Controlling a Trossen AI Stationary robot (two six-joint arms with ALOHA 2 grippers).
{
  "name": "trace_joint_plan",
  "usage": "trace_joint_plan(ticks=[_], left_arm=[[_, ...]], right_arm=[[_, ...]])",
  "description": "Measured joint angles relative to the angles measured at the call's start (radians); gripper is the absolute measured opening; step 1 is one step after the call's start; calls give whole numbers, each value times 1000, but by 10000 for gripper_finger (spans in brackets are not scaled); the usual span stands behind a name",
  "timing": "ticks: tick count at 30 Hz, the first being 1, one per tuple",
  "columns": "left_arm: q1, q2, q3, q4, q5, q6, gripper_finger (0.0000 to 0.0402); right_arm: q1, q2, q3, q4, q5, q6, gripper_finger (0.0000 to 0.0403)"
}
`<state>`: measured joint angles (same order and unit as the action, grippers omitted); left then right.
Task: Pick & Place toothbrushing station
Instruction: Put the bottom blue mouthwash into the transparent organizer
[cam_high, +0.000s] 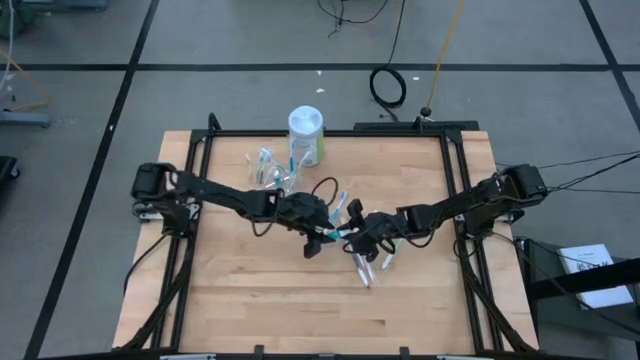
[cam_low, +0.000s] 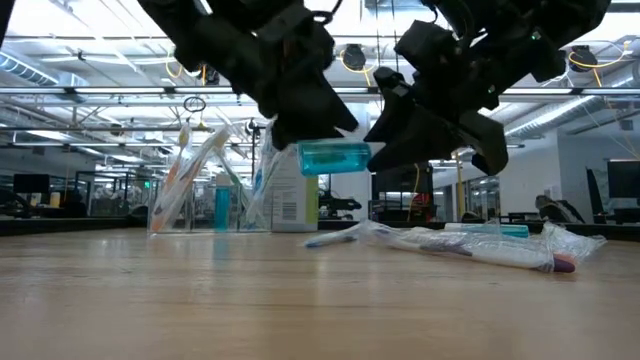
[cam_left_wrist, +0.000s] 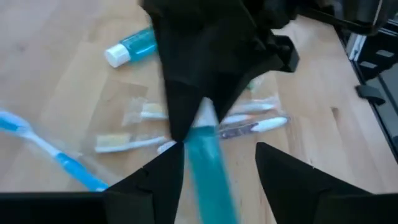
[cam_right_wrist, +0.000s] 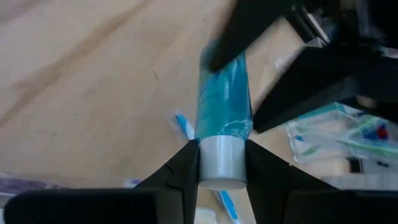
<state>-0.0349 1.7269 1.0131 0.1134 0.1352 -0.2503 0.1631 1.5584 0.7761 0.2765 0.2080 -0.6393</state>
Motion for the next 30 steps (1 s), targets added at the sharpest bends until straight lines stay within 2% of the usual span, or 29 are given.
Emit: trace_joint_plan(ticks=[7,11,14,20,24,30], left_arm=[[0,66,48,-4,-15,10,200],[2,85,122,-125,-17,41,182],[2,113,200,-251,-65,56,171],[0,146,337,-446,-87,87,162],[-1,163,430,-600,-168,90,161],[1,152,451,-597,-181,88,161]], right_arm=[[0,0,-2,-31,24,0,95],[0,0,-2,-24,24,-4,95],[-1,0,-2,-20,28,-19,95],[-1,0,-3,-12,31,-25,95],[-2,0,0,3,37,-22,96],[1,-2,2,-9,23,-9,96]])
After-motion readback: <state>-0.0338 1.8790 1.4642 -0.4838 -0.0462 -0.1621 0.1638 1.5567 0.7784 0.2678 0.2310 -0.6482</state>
